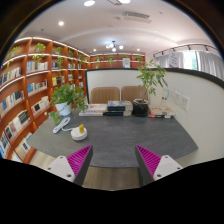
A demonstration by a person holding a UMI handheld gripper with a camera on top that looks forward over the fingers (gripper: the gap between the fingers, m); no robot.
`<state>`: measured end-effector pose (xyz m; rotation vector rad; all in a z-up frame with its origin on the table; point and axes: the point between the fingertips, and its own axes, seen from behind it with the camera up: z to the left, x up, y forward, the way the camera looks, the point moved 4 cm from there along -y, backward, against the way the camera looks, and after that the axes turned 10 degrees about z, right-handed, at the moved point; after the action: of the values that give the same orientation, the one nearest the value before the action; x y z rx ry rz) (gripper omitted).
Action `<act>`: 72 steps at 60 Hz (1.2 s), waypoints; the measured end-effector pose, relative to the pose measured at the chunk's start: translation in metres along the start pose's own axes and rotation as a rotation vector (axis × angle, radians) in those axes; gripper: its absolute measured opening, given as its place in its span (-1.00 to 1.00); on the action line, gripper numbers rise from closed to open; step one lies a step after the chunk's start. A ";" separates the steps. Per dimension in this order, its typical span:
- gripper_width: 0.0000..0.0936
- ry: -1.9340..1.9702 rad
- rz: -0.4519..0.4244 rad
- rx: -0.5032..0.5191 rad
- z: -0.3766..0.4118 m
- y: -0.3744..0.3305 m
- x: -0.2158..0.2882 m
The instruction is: Unplug charger
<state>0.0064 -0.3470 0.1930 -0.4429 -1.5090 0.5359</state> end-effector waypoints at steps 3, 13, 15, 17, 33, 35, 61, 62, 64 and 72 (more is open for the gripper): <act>0.83 -0.012 0.032 0.009 0.004 0.005 -0.011; 0.78 -0.045 0.138 0.060 0.059 0.064 -0.052; 0.75 -0.049 0.147 0.074 0.070 0.076 -0.055; 0.74 -0.051 0.155 0.088 0.083 0.088 -0.055; 0.60 -0.036 0.136 0.109 0.164 0.203 0.000; 0.54 -0.031 0.138 0.101 0.169 0.219 0.007; -0.84 -0.012 0.097 -0.022 0.184 0.321 0.042; -0.84 -0.019 0.092 -0.028 0.184 0.321 0.043; -0.84 -0.024 0.090 -0.038 0.181 0.327 0.044; -0.89 -0.026 0.123 -0.043 0.185 0.321 0.041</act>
<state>-0.1973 -0.0730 0.0427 -0.5663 -1.5272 0.6081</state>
